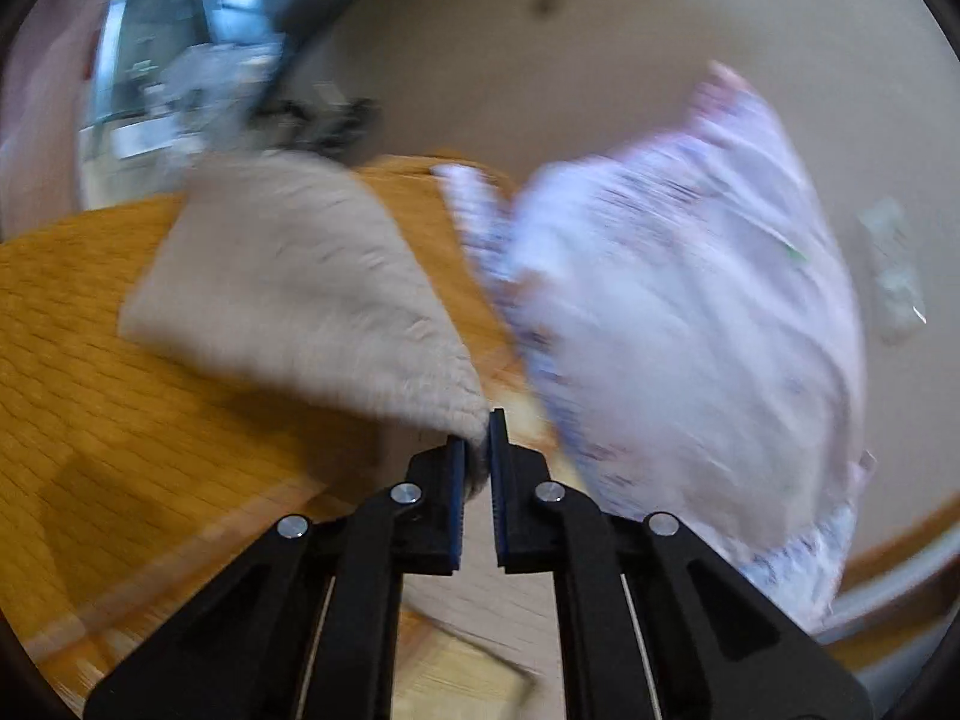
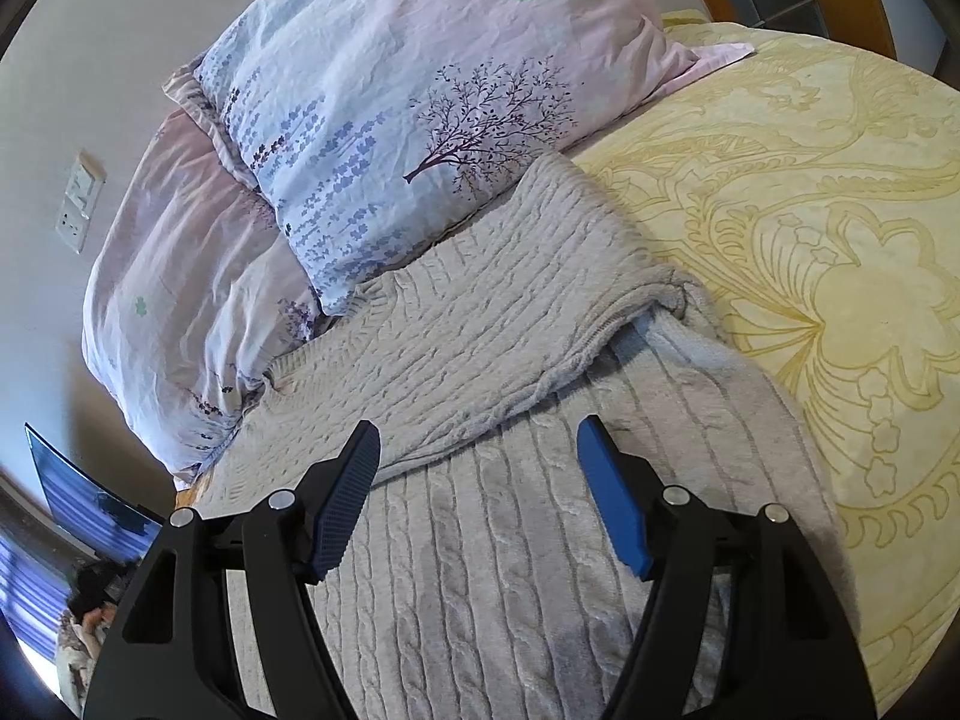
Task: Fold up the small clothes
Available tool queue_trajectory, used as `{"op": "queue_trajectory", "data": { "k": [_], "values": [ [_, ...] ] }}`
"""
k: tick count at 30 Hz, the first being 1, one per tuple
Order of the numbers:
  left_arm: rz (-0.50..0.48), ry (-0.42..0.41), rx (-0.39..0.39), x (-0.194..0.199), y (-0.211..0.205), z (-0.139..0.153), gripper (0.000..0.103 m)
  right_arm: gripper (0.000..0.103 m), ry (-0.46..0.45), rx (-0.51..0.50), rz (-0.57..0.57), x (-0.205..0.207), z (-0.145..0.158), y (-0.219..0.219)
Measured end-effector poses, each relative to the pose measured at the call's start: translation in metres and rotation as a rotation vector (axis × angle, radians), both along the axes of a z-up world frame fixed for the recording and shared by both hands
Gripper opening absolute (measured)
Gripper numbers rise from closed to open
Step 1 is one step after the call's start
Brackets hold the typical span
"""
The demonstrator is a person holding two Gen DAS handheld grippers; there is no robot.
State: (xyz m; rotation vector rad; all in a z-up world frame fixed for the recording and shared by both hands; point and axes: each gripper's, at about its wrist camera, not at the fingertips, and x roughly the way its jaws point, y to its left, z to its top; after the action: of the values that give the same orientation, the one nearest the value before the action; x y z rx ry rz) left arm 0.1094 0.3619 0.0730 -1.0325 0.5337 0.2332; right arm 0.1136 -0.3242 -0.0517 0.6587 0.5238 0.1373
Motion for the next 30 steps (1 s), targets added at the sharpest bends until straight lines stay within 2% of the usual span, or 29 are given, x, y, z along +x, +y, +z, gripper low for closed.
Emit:
{"op": "queue_trajectory", "data": {
  "k": [4, 7, 10, 12, 14, 19, 22, 24, 27, 30],
  "values": [
    [-0.165, -0.096, 0.040, 0.021, -0.068, 0.035, 0.007, 0.070, -0.002, 0.001, 0.001, 0.000, 0.000, 0.001],
    [-0.305, -0.140, 0.033, 0.040, -0.129, 0.045, 0.006, 0.070, -0.004, 0.002, 0.004, 0.000, 0.000, 0.001],
    [-0.438, -0.144, 0.040, 0.058, -0.194, 0.042, 0.006, 0.070, -0.008, 0.003, 0.007, -0.001, 0.000, 0.001],
    [-0.510, -0.131, 0.048, 0.067, -0.232, 0.033, 0.006, 0.070, -0.009, 0.006, 0.007, -0.001, 0.000, 0.001],
    [-0.574, -0.085, 0.056, 0.076, -0.271, 0.016, 0.006, 0.070, -0.010, 0.008, 0.009, -0.001, 0.000, 0.001],
    [-0.672, 0.035, 0.061, 0.093, -0.326, -0.026, 0.007, 0.070, 0.006, -0.005, 0.013, -0.001, 0.000, 0.004],
    [-0.728, 0.068, 0.101, 0.092, -0.341, -0.036, 0.010, 0.070, 0.021, -0.057, 0.039, -0.001, 0.006, 0.013],
    [-0.765, 0.075, 0.108, 0.087, -0.341, -0.037, 0.026, 0.070, 0.016, -0.098, 0.074, -0.004, 0.016, 0.021],
    [-0.809, 0.043, 0.089, 0.075, -0.322, -0.029, 0.041, 0.070, -0.022, -0.182, 0.165, -0.007, 0.043, 0.042],
    [-0.772, 0.007, 0.132, 0.058, -0.287, -0.018, 0.041, 0.070, -0.084, -0.316, 0.266, -0.004, 0.070, 0.074]
  ]
}}
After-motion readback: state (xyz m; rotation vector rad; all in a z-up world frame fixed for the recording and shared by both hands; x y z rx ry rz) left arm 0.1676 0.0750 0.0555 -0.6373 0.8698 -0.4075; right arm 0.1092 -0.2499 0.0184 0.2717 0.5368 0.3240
